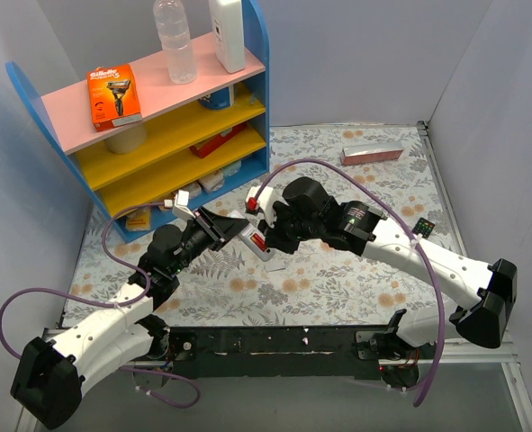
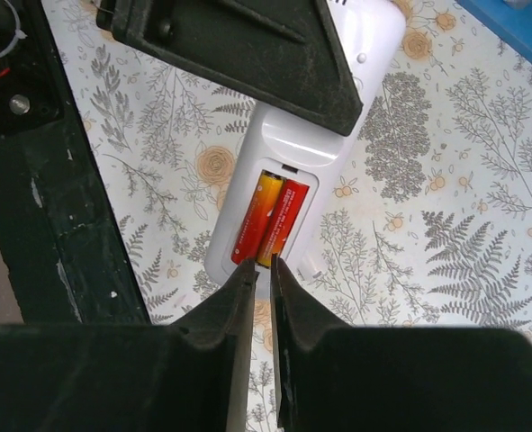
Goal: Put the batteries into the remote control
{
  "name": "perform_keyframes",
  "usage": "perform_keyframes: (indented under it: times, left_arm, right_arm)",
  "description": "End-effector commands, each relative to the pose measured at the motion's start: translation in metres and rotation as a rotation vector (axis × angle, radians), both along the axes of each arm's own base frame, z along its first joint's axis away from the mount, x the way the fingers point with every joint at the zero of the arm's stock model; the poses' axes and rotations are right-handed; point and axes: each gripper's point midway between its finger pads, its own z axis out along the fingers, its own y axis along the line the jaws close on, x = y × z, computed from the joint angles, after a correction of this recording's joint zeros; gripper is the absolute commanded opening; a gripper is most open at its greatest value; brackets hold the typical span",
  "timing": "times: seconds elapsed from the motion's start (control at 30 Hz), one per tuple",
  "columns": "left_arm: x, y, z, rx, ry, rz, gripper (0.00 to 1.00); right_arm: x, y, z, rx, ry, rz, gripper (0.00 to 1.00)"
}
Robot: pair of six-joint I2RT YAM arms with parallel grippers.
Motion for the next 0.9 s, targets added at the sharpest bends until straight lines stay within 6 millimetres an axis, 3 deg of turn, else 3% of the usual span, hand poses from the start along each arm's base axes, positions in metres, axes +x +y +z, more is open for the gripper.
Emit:
perform_keyframes:
  times: [0.0,0.3,0.87]
  left_arm:
    - [-0.002,0.001,0.013,-0.017,-0.043,-0.002,0.0]
    - [-0.003,0.0,0.016,-0.03,-0.044,-0.008,0.0]
    - [-0.002,-0.001,0.029,-0.08,-0.049,-0.005,0.0]
  right_arm:
    - [-0.006,0.011,0.013,0.078,0.023,0.027,0.17]
    - [-0.009,0.014,0.0,0.061,0.066,0.031,0.1]
    - [-0.01,0.017,-0.033,0.004,0.117,0.031,0.06]
